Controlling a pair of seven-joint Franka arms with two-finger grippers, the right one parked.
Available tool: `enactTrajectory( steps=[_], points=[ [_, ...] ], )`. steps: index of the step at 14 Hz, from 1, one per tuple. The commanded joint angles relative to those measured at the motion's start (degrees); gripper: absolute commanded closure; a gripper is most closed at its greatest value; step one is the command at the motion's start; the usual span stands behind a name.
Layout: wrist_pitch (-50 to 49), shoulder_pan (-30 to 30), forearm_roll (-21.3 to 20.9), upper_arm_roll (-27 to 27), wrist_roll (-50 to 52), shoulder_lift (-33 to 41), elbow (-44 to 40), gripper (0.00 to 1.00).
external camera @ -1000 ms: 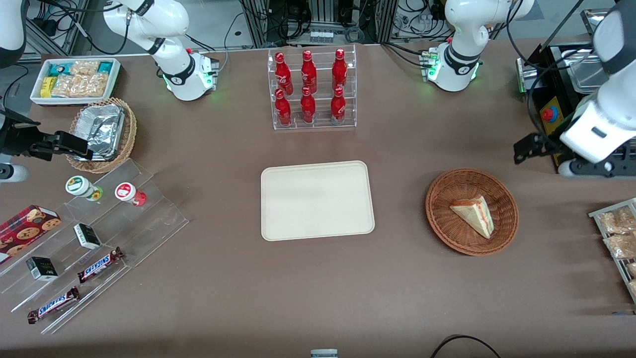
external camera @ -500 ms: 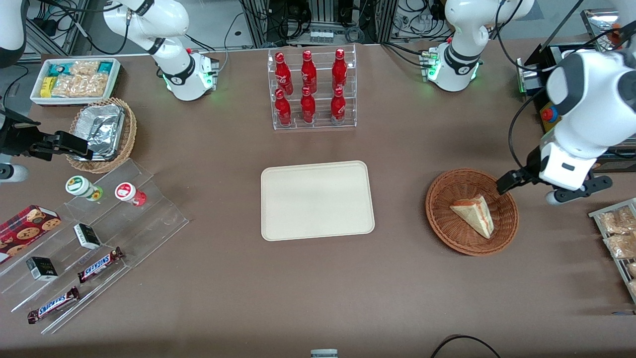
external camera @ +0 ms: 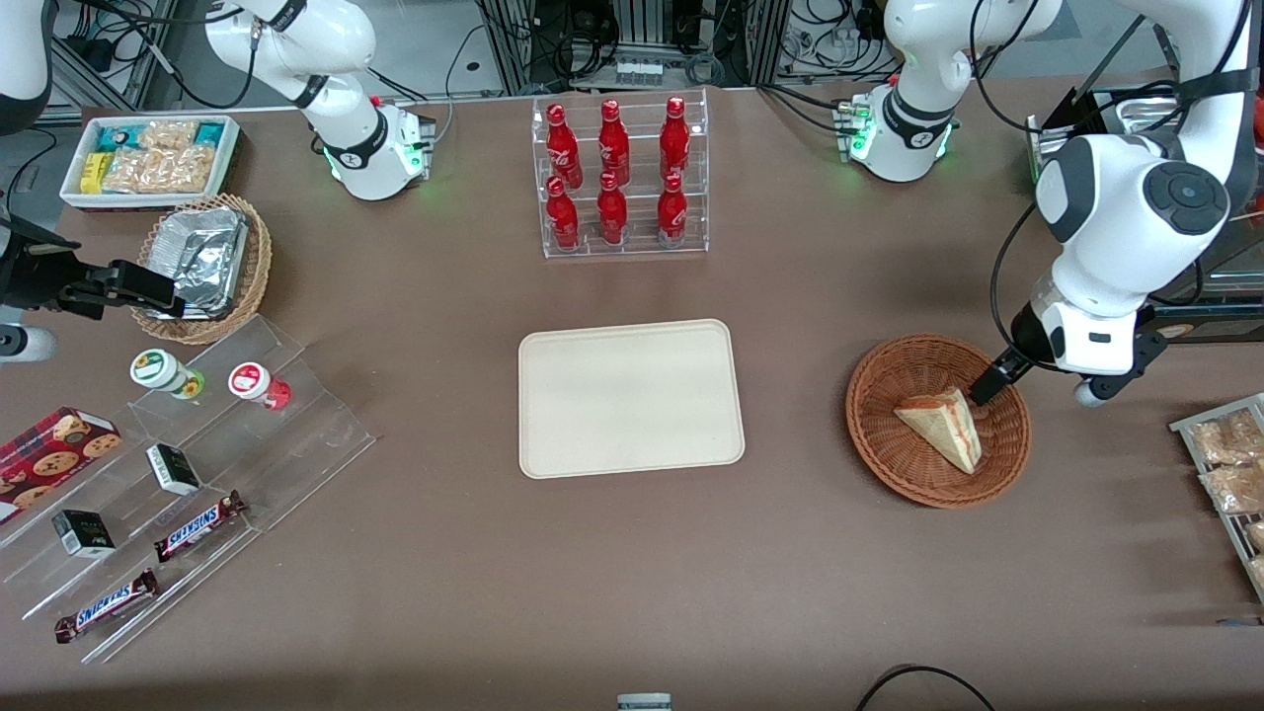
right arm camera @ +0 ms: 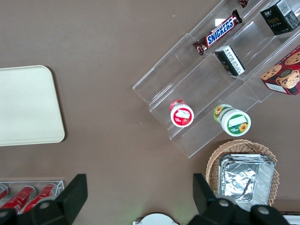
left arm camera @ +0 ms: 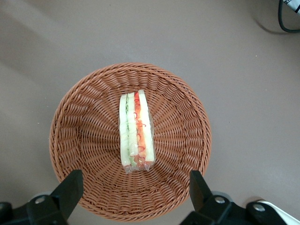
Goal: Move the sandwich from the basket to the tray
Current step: 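Lower the open left gripper over the wrapped sandwich in the basket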
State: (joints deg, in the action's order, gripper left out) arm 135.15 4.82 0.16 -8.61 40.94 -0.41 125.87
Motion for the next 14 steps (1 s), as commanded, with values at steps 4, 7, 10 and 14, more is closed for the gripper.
enactTrajectory(
  steps=[4, 7, 10, 14],
  points=[
    [8.18, -0.51, 0.02, 0.0, 1.6, -7.93, 1.04, 0.0],
    [12.14, -0.51, 0.02, -0.09, 2.99, -10.74, 1.57, 0.0],
    [14.0, -1.21, 0.02, -0.18, 4.76, -12.59, 1.92, 0.0],
    [14.96, -1.22, -0.07, -0.18, 4.76, -14.0, 2.79, 0.0]
  ],
)
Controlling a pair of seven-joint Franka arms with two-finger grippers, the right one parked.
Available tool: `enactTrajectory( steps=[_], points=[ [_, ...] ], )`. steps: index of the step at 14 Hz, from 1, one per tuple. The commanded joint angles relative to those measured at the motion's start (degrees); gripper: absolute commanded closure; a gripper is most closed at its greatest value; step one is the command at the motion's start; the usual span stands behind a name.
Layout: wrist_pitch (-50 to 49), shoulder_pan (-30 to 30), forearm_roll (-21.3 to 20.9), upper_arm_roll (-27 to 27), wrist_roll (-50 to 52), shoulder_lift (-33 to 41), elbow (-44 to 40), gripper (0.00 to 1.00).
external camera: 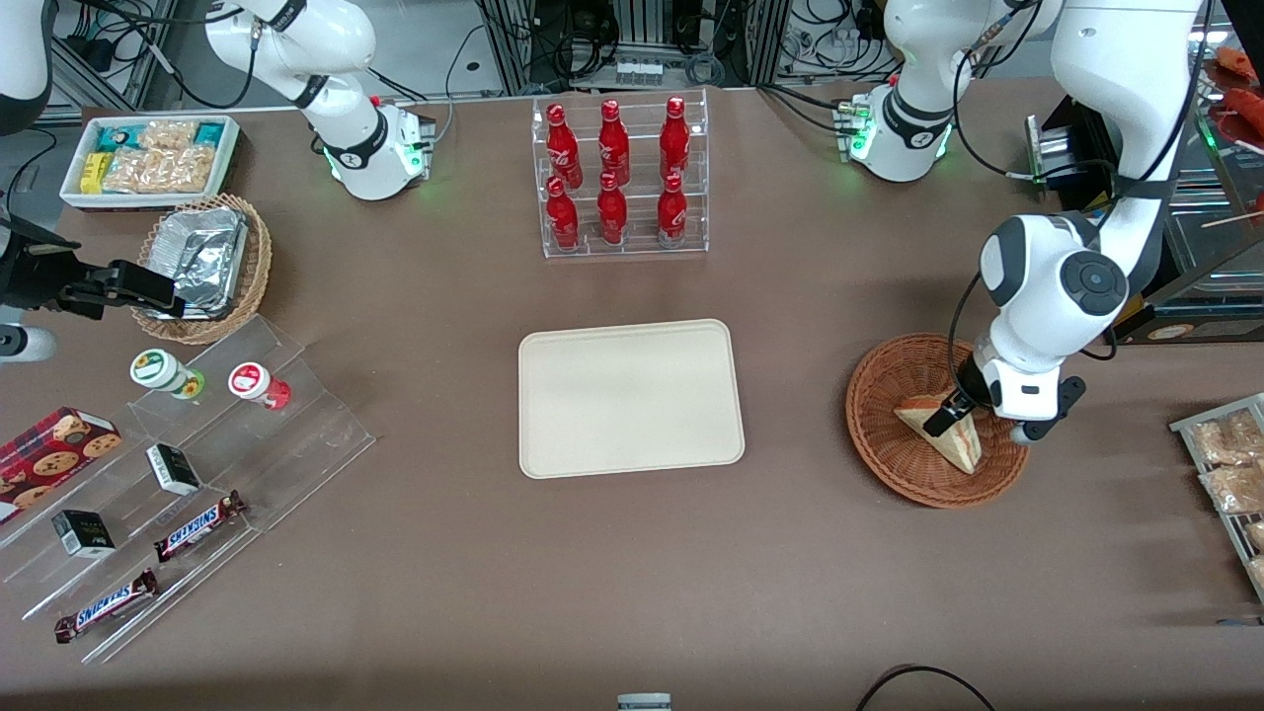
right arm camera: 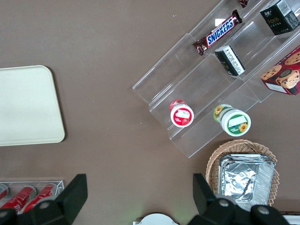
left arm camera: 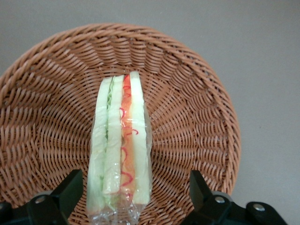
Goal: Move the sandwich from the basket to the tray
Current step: 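Lower the open left gripper over the wrapped sandwich in the basket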
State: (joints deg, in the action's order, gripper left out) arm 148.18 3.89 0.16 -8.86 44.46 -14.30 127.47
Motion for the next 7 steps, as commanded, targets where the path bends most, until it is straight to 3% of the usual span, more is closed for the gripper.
enactTrajectory(
  steps=[1, 4, 5, 7],
  points=[
    [2.46, -0.29, -0.07, 0.07, 1.24, -0.2, 1.46, 0.0],
    [2.73, -0.29, -0.24, 0.16, 1.24, -1.26, 1.38, 0.0],
    [2.73, -0.29, -0.24, 0.16, 1.33, -1.35, 1.29, 0.11],
    [2.73, -0.29, -0.24, 0.16, 1.07, -1.35, 1.2, 0.87]
  ],
)
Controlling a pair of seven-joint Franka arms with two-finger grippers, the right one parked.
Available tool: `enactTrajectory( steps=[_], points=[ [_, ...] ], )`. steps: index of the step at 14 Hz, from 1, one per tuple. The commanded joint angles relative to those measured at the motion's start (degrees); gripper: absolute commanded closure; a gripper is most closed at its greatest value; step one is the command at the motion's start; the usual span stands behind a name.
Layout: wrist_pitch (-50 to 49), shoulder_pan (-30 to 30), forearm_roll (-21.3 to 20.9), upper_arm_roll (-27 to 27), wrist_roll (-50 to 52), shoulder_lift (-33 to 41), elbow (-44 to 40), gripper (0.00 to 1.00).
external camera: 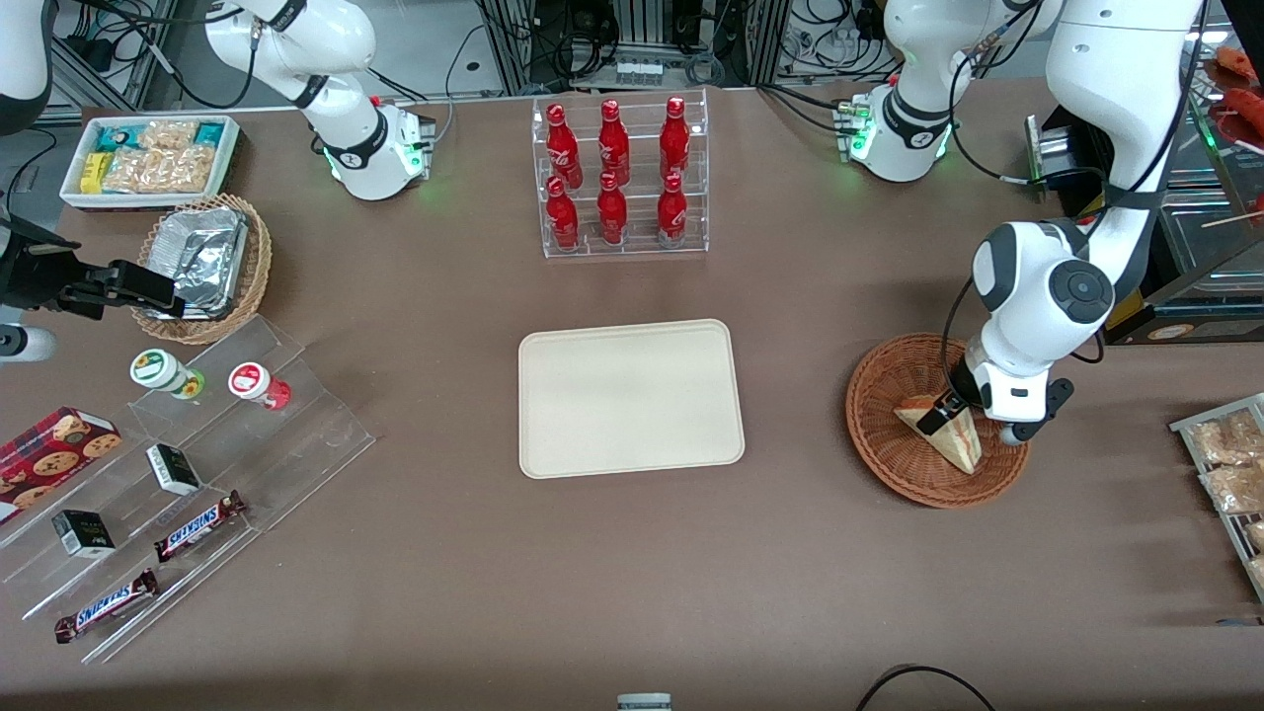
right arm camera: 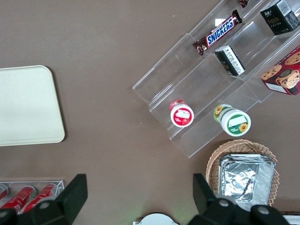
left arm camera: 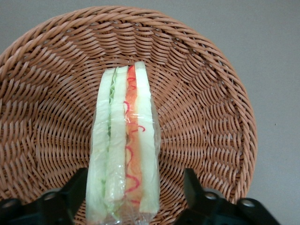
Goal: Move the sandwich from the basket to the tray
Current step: 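Lower the open left gripper over the wrapped sandwich in the basket, then close the left gripper on the sandwich and lift it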
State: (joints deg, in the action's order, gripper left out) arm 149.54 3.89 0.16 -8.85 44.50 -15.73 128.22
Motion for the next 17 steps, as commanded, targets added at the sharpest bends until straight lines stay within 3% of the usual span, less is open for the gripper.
enactTrajectory(
  steps=[1, 4, 6, 8, 12, 17],
  points=[
    [1.28, -0.29, -0.24, 0.15, 0.76, 0.09, 0.28, 1.0],
    [-0.03, -0.29, -2.17, 0.15, 0.5, 1.22, -0.33, 1.0],
    [-5.63, -0.38, -6.37, -0.2, 0.58, 2.63, -2.87, 1.0],
    [-14.93, -0.38, -8.59, -3.7, 0.67, 3.42, -8.31, 1.0],
    [-33.22, -0.64, -8.59, -11.43, 0.5, 2.64, -21.84, 1.0],
    [-36.96, -12.57, -10.44, -13.03, 0.41, -0.87, -27.74, 1.0]
  ],
)
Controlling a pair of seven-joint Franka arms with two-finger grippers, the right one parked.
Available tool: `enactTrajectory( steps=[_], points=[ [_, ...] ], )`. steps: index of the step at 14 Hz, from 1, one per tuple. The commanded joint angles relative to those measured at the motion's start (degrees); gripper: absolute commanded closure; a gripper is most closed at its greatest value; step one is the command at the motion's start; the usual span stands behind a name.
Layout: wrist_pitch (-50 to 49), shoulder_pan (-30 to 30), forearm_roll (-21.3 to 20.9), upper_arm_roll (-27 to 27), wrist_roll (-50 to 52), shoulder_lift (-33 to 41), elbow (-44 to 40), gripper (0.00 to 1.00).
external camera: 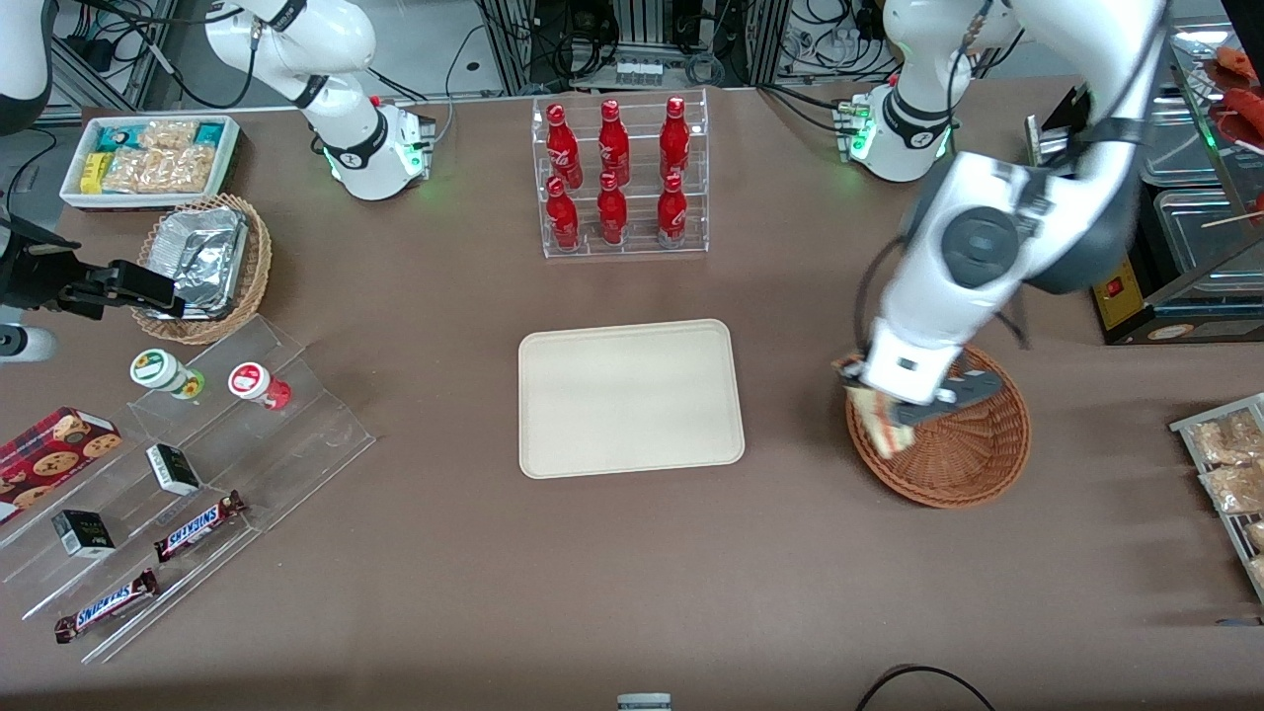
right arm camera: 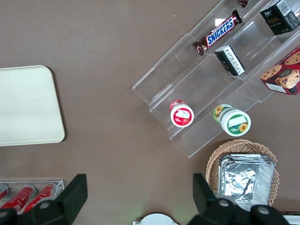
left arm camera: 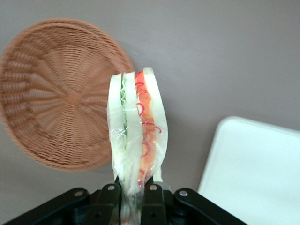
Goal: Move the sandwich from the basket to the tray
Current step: 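Close the left gripper on the sandwich and lift it, then carry the sandwich over the cream tray and lower it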
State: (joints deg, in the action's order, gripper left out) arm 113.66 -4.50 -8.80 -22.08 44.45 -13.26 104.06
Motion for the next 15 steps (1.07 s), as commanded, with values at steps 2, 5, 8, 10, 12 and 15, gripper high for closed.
enactTrajectory(
  steps=[2, 5, 8, 10, 12, 15],
  points=[
    [-1.33, -10.85, -1.75, 0.28, 1.51, -7.72, -9.1, 1.0],
    [-1.07, -17.19, -1.84, 0.37, 4.31, -14.15, -16.15, 1.0],
    [-0.02, -20.98, -1.66, 0.37, 6.7, -17.84, -19.06, 1.0],
    [4.97, -22.74, -1.57, 0.37, 6.88, -20.92, -19.77, 1.0],
    [9.46, -24.84, -1.75, 0.54, 7.32, -23.12, -19.77, 1.0],
    [13.24, -26.0, -4.02, 0.81, 9.07, -26.63, -19.86, 1.0]
  ],
)
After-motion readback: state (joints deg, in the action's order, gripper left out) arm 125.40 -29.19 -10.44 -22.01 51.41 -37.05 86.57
